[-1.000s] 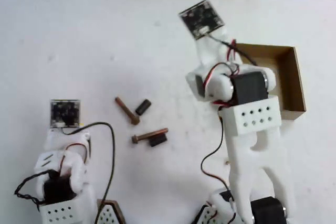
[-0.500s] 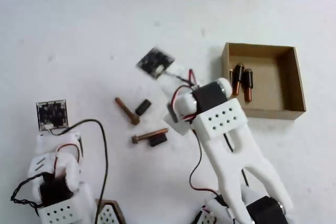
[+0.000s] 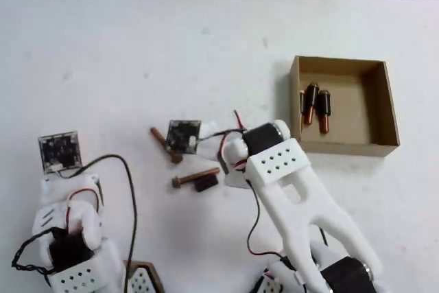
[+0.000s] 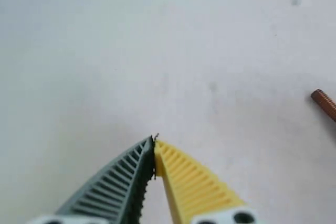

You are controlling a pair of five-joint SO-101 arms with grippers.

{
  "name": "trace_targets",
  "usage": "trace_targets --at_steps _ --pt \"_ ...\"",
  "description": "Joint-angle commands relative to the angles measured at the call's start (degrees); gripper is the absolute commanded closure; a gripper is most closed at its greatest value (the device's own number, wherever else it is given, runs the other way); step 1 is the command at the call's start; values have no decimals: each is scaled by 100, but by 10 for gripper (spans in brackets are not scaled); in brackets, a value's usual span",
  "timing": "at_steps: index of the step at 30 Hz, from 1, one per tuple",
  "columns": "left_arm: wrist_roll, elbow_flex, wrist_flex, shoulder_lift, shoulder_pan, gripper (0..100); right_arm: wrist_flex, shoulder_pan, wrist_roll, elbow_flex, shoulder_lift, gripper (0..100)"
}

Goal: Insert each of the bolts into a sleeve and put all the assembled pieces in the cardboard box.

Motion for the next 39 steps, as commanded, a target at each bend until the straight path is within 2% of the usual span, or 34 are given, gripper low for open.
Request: trace_targets --at_steps 1,8,18,25,35,39 --pt "-62 0 -26 -57 -198 977 -207 -251 422 114 -171 833" --pt "-70 62 0 -57 -215 977 -409 -866 677 202 -171 833" --pt "-70 62 -35 -57 -215 977 -655 -919 677 220 -119 833" --pt "-70 62 -35 -57 -215 977 -655 -1481 686 220 -119 833" --pt "-79 53 -44 -57 -215 977 -699 -1578 686 220 -110 833" --pt "-677 62 -44 -57 -215 977 -1209 -1640 677 501 -119 833"
